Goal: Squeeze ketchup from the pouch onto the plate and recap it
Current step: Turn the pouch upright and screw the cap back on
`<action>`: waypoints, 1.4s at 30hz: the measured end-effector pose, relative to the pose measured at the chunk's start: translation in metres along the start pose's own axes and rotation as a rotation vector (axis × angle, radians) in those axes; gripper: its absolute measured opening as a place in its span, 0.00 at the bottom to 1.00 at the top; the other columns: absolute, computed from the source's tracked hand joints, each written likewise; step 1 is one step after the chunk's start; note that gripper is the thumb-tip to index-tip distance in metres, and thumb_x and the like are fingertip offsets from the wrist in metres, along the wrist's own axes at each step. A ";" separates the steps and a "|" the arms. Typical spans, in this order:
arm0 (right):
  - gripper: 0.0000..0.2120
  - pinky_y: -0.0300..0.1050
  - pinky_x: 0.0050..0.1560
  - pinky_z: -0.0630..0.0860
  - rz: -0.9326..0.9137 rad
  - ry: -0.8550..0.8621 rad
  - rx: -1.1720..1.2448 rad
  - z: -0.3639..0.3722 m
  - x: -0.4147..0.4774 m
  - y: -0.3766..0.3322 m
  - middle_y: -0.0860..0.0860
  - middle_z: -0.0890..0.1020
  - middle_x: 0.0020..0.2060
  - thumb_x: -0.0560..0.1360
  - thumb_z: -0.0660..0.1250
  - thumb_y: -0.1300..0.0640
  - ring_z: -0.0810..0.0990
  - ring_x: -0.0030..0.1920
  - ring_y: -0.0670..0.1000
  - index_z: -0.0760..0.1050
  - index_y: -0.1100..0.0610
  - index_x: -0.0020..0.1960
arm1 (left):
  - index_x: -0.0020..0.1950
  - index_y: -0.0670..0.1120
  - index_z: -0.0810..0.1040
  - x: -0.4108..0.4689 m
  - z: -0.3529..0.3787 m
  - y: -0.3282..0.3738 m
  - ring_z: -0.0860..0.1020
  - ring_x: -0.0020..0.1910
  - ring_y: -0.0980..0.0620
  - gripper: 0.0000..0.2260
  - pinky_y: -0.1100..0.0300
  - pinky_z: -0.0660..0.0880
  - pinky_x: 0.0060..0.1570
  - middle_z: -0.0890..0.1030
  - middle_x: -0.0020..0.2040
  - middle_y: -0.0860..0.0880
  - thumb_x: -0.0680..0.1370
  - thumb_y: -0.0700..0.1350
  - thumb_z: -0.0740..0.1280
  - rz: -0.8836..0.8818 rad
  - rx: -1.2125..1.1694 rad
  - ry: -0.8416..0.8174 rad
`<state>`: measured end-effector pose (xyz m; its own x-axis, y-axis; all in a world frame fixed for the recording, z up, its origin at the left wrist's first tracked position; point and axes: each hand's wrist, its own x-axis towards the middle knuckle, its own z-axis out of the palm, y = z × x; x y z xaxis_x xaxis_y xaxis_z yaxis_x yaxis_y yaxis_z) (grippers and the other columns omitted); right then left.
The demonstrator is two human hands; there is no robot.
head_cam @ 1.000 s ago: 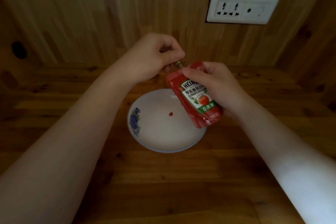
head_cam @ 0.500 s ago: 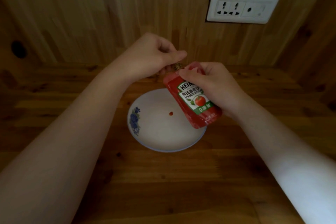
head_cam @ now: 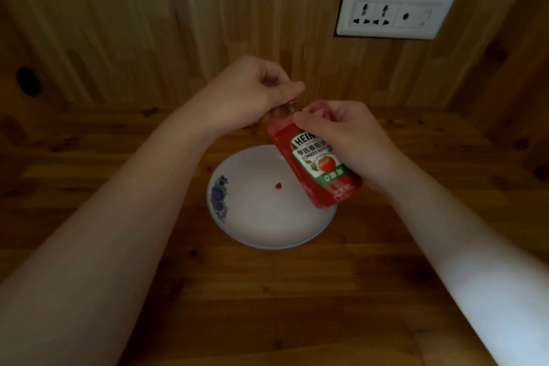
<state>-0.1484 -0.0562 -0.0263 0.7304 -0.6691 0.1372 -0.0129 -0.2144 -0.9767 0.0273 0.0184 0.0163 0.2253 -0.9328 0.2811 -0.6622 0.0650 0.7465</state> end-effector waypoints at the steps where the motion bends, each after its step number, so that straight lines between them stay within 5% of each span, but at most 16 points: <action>1: 0.06 0.41 0.35 0.82 -0.016 0.012 -0.036 0.001 0.000 0.001 0.53 0.90 0.41 0.77 0.75 0.50 0.90 0.38 0.52 0.86 0.49 0.43 | 0.45 0.44 0.83 0.001 0.000 -0.001 0.75 0.29 0.57 0.12 0.61 0.73 0.33 0.80 0.31 0.50 0.79 0.52 0.69 -0.015 0.027 -0.005; 5: 0.07 0.40 0.35 0.82 -0.007 0.002 -0.033 0.002 0.001 -0.001 0.52 0.90 0.41 0.78 0.75 0.50 0.90 0.38 0.52 0.85 0.48 0.41 | 0.45 0.41 0.82 0.001 -0.002 -0.002 0.74 0.28 0.55 0.12 0.60 0.71 0.33 0.79 0.31 0.48 0.80 0.50 0.69 -0.009 -0.002 -0.021; 9: 0.05 0.51 0.41 0.86 0.073 -0.071 0.153 -0.003 0.001 0.000 0.59 0.90 0.44 0.75 0.77 0.48 0.90 0.41 0.58 0.86 0.49 0.45 | 0.46 0.40 0.79 -0.001 -0.002 -0.004 0.74 0.32 0.53 0.08 0.60 0.70 0.33 0.77 0.37 0.40 0.81 0.42 0.66 0.096 -0.125 -0.048; 14: 0.11 0.44 0.32 0.83 0.123 -0.211 0.409 -0.006 0.003 0.001 0.61 0.89 0.41 0.74 0.78 0.51 0.89 0.33 0.56 0.84 0.57 0.50 | 0.44 0.44 0.78 -0.004 0.002 -0.008 0.73 0.33 0.58 0.07 0.63 0.70 0.34 0.75 0.36 0.47 0.81 0.40 0.63 0.225 -0.298 -0.058; 25: 0.10 0.49 0.43 0.85 0.073 -0.273 0.439 -0.006 0.004 0.005 0.61 0.89 0.46 0.73 0.77 0.54 0.90 0.43 0.58 0.86 0.57 0.53 | 0.45 0.44 0.79 -0.004 0.004 -0.007 0.73 0.31 0.60 0.09 0.66 0.70 0.34 0.77 0.32 0.54 0.83 0.40 0.62 0.223 -0.340 0.074; 37: 0.03 0.46 0.44 0.84 -0.122 -0.095 0.224 -0.004 0.008 0.016 0.55 0.91 0.46 0.76 0.76 0.57 0.90 0.46 0.54 0.88 0.54 0.48 | 0.50 0.45 0.84 -0.004 -0.003 -0.008 0.80 0.40 0.60 0.06 0.65 0.75 0.41 0.83 0.39 0.56 0.80 0.43 0.67 0.238 -0.326 0.137; 42: 0.06 0.54 0.47 0.85 -0.132 0.022 0.214 -0.005 0.012 0.019 0.57 0.90 0.49 0.77 0.75 0.58 0.90 0.49 0.58 0.87 0.57 0.53 | 0.48 0.50 0.85 0.002 0.001 -0.021 0.82 0.43 0.60 0.07 0.64 0.79 0.47 0.85 0.43 0.54 0.80 0.43 0.67 0.109 -0.210 0.203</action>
<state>-0.1435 -0.0724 -0.0426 0.7009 -0.6613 0.2672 0.2284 -0.1468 -0.9624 0.0406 0.0148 0.0002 0.3135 -0.8279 0.4651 -0.5332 0.2519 0.8076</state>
